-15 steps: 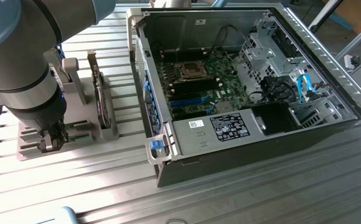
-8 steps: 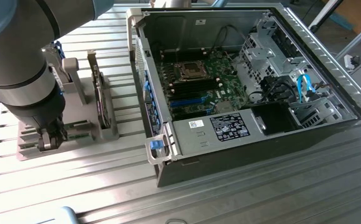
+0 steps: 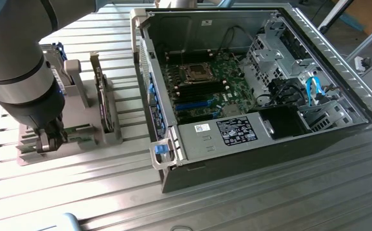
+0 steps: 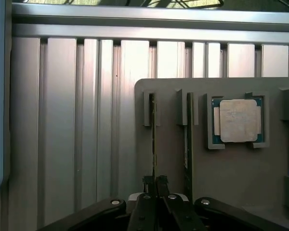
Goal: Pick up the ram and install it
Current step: 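Pick up the ram and move it above insertion slot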
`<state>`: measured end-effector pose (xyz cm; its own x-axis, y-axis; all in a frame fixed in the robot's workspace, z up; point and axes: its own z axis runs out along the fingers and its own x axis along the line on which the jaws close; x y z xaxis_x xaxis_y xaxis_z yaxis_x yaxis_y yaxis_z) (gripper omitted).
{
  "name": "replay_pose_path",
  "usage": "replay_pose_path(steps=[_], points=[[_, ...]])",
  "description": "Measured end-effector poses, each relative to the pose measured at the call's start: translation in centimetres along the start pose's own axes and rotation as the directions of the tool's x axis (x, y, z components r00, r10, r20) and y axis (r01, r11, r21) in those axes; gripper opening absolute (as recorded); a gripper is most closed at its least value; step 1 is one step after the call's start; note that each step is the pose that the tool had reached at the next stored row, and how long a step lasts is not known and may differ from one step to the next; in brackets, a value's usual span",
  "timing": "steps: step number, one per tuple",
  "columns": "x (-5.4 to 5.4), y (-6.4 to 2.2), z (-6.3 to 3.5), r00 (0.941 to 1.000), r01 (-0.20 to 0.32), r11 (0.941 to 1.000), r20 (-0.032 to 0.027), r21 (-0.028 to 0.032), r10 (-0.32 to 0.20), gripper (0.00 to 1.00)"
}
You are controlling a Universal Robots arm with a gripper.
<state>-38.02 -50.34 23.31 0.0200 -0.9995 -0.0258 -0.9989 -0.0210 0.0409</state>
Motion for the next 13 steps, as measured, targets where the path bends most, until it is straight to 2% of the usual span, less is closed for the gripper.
replay_pose_path(steps=[6, 13], points=[[0.0, 0.02, -1.01, 1.0, 0.0, 1.0, 0.0001, 0.0001, 0.0, 0.12], [-0.1, 0.03, -2.84, 1.0, 0.0, 1.0, 0.0, 0.0, 0.0, 0.12]])
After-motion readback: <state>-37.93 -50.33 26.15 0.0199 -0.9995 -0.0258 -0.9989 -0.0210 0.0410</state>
